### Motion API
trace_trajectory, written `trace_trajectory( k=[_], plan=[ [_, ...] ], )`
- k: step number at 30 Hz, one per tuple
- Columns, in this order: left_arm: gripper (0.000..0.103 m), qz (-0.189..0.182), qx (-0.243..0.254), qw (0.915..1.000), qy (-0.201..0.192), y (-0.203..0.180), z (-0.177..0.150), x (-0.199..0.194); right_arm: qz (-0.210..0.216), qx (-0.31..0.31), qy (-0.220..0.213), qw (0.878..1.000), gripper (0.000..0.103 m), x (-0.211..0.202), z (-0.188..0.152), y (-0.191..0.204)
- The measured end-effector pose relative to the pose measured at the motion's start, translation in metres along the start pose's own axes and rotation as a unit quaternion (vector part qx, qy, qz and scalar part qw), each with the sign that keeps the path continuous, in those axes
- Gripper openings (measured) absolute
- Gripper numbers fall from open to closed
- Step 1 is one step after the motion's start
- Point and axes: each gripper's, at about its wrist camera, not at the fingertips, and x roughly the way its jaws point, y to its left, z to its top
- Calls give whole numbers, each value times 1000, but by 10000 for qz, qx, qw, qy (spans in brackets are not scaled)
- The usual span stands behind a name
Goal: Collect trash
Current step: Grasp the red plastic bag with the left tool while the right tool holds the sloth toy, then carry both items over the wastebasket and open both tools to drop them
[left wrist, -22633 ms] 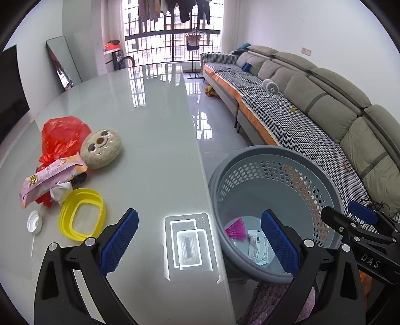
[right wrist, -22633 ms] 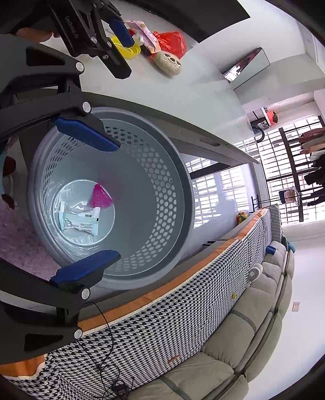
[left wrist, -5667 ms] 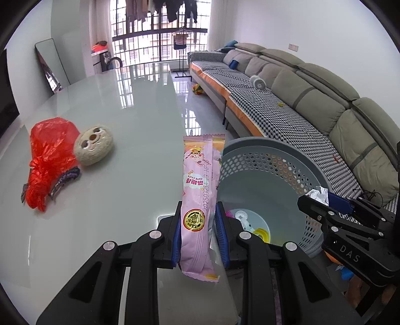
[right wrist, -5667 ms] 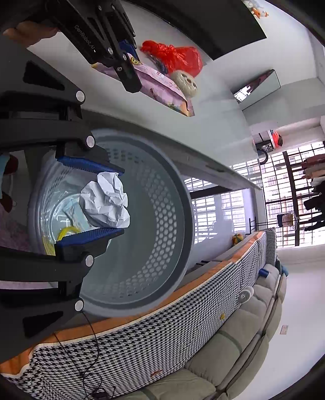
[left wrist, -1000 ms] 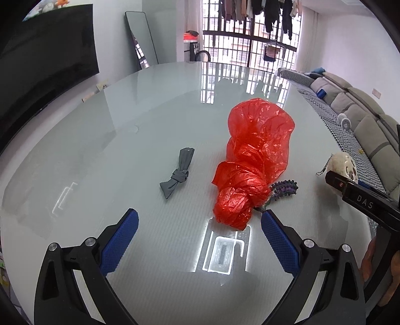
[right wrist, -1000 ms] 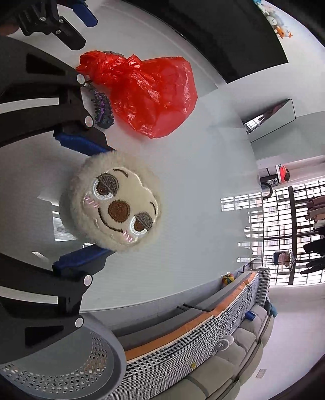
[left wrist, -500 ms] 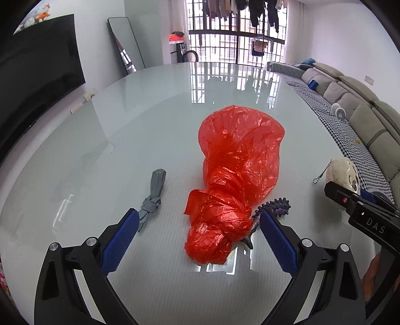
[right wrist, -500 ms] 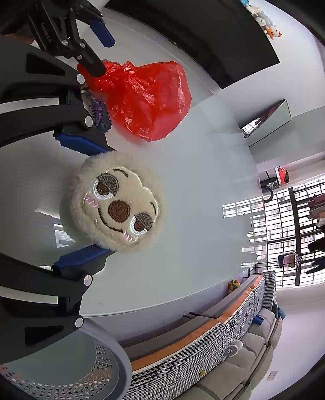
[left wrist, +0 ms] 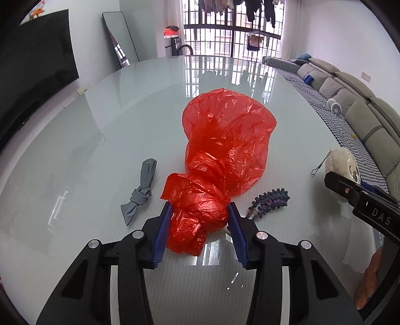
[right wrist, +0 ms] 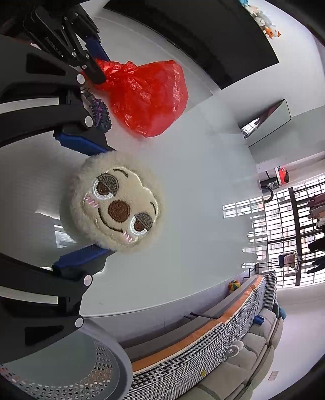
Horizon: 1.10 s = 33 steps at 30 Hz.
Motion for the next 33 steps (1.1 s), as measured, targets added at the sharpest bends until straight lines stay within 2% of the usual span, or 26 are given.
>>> trace_trajectory(
  k=[6,13,18,24,33],
  plan=[
    [41,45,-53,9999,-103,-2,-3,-11,-6,-16,-18,10000,63,-1,-1,0],
    [41,205,-111,9989,-400,-3,-14,-47,104,28,-130,9999,63,-11,-5,-2],
    [41,79,-125,9985,-519,-15,-17,-64,147,95,-179,9997,63,-30,-17,-15],
    [41,-200,82,9981,-572,-52,-18,-72,-69,180,-130,9997,63,-57,-39,-44],
    [41,-878,675,9922,-566,-144,-25,-81,-611,489,-309,9965,63,-121,-74,-118]
  ],
)
